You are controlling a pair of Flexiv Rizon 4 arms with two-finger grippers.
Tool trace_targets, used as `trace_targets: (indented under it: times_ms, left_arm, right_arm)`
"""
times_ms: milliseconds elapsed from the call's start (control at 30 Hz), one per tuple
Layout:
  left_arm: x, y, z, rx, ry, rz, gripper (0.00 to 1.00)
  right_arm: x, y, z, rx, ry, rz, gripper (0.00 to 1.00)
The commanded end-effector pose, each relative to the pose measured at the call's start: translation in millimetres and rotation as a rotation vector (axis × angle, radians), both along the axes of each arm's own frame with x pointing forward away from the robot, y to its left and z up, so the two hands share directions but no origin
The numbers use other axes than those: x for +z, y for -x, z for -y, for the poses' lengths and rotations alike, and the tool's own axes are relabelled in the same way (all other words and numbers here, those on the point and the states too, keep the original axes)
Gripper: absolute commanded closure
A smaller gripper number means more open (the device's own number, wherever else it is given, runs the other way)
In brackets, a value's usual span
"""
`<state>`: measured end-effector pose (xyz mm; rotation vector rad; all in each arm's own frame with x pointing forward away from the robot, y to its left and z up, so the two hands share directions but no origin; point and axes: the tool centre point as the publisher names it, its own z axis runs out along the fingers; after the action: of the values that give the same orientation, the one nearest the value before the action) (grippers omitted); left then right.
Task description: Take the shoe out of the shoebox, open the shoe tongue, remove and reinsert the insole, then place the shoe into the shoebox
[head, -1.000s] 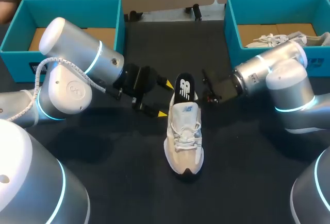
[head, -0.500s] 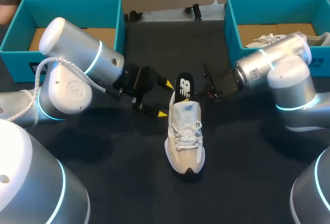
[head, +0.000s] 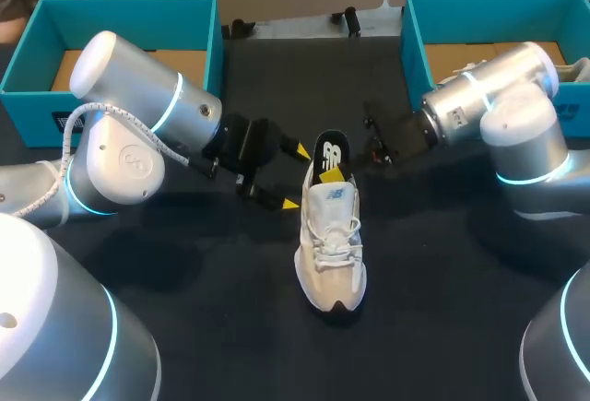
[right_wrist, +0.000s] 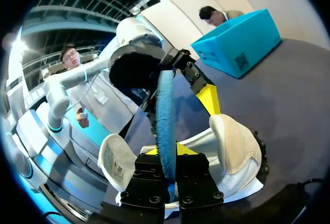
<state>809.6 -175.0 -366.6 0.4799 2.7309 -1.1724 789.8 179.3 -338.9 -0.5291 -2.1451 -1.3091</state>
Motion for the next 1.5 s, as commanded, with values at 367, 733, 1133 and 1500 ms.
trace_targets:
  times_ms: [367,733,1133,1500]
  left_arm:
    - [-1,0.7,1,0.001,-0.001,0.001,0.0]
    - [-1,0.7,1,0.001,-0.001,0.001,0.0]
    - [-1,0.7,1,0.001,-0.001,0.001,0.0]
    - [-1,0.7,1,0.001,-0.001,0.001,0.0]
  right_arm:
    - [-19,24.5,-10,0.031,0.041,-0.129,1.0]
    - [-23,31.9,-10,0.029,0.043,-0.159,1.0]
    - [-5,18.7,-4,0.022,0.066,-0.095,0.77]
    - [-4,5.4,1,0.016,0.071,-0.077,0.87]
